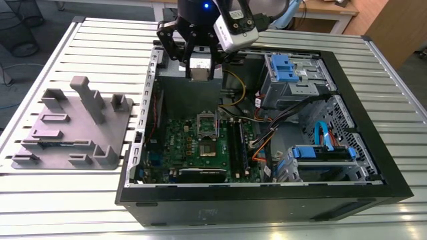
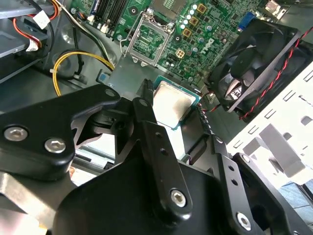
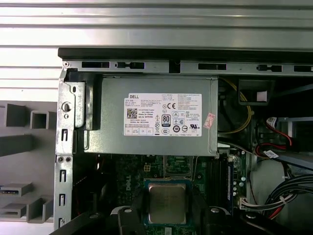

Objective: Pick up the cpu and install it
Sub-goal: 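Pick up the cpu and move it towards the insertion slot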

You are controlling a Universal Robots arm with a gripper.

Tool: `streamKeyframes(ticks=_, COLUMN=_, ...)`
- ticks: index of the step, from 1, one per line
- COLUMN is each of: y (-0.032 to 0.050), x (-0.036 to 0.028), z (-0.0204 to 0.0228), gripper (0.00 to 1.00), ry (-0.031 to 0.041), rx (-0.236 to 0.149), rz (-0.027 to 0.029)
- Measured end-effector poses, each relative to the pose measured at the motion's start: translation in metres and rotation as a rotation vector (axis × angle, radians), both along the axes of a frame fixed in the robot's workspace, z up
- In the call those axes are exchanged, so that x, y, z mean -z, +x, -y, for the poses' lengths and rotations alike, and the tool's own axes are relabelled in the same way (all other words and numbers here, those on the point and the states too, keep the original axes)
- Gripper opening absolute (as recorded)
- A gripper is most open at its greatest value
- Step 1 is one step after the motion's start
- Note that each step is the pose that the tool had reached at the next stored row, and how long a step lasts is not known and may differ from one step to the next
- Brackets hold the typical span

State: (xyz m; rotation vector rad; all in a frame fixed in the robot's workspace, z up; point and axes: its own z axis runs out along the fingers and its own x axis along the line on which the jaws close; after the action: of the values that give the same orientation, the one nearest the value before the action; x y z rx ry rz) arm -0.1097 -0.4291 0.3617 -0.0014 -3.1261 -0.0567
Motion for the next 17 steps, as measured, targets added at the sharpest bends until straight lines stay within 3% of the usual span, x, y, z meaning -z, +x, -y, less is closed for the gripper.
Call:
streamKeyframes(ticks=8, y=0.0000, x=0.0000, z=0.0031, gripper=0.47, ry=0.0001, rx=0.000, rz=0.0000)
streamKeyframes(ticks=17, y=0.0000, x=0.0000, z=0.0154, gripper=0.47, ry=0.0000, rx=0.000, rz=0.0000)
